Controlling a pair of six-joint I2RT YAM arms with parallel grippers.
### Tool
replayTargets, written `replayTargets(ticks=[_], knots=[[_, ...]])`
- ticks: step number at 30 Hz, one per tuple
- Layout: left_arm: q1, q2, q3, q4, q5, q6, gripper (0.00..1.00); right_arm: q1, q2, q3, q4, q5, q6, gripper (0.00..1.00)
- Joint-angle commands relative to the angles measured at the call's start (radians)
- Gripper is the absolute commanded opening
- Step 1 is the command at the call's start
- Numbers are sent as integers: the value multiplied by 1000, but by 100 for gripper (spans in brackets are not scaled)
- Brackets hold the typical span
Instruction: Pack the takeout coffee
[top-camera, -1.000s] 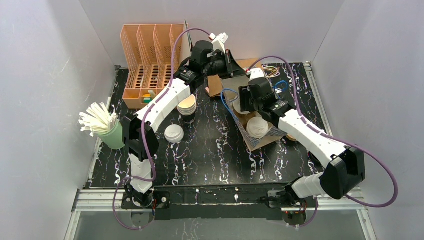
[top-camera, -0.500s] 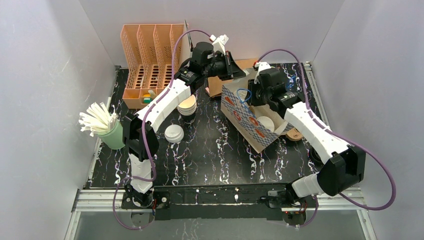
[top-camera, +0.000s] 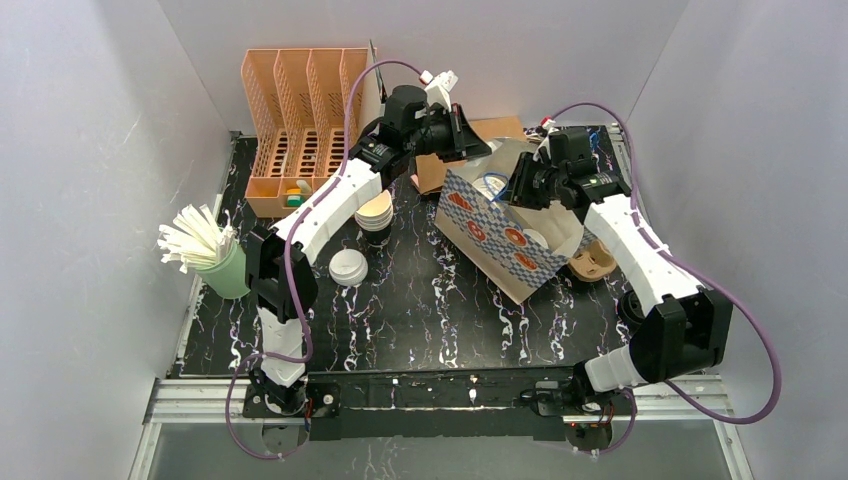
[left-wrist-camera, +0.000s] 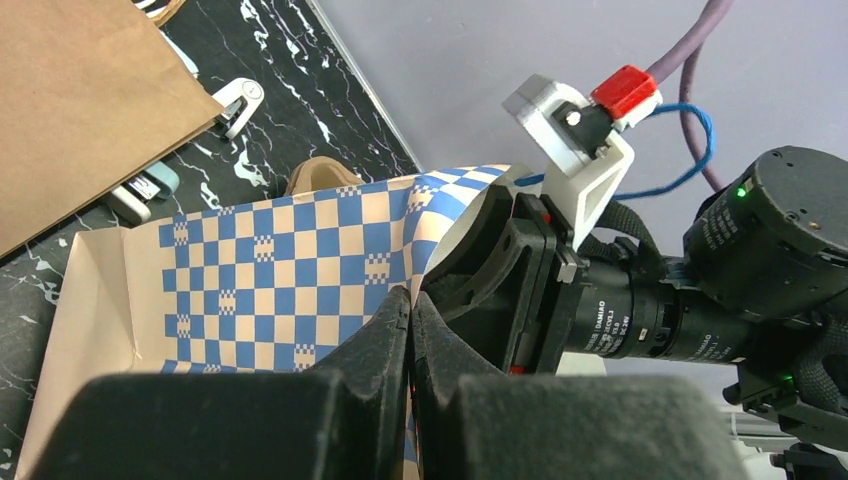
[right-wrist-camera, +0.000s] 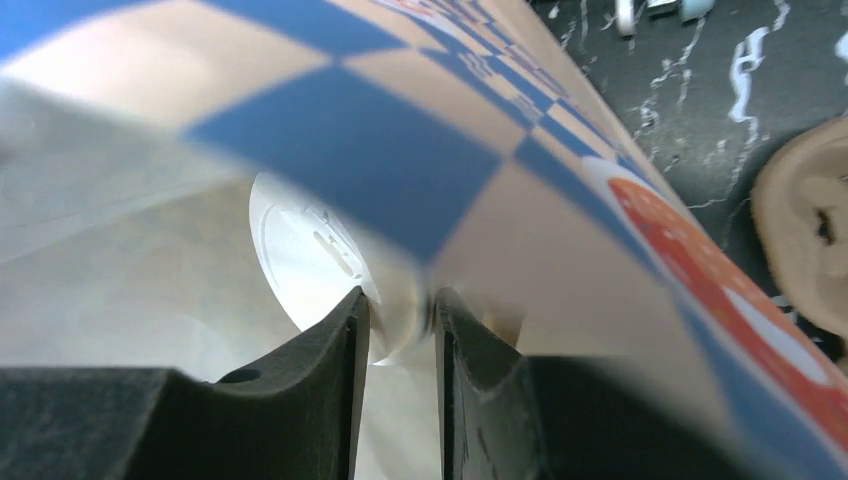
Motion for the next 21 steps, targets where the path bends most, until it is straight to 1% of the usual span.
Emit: replayTargets(ticks=[1, 3, 7, 10, 13, 17, 18, 21], knots=[[-5, -72, -5, 63, 33, -14, 0, -2, -18, -13, 65, -106, 91, 22], [-5, -62, 8, 85, 37, -33, 0, -2, -28, -51, 95, -113, 105, 22], [-5, -45, 36, 93, 32, -54, 0, 3, -36, -96, 95, -117, 131, 18], [-5, -33, 39, 140, 19, -87, 0, 31, -76, -149, 134, -42, 141, 17], [-6, -8, 47, 184, 8, -119, 0, 92, -113, -190, 181, 53, 131, 17], [-10, 24, 79, 175, -3, -120, 0, 179, -137, -187, 184, 181, 103, 17], [-10, 24, 77, 165, -11, -118, 0, 189, -142, -182, 179, 216, 98, 17], [-11, 8, 35, 156, -23, -119, 0, 193, -158, -180, 177, 254, 85, 17]])
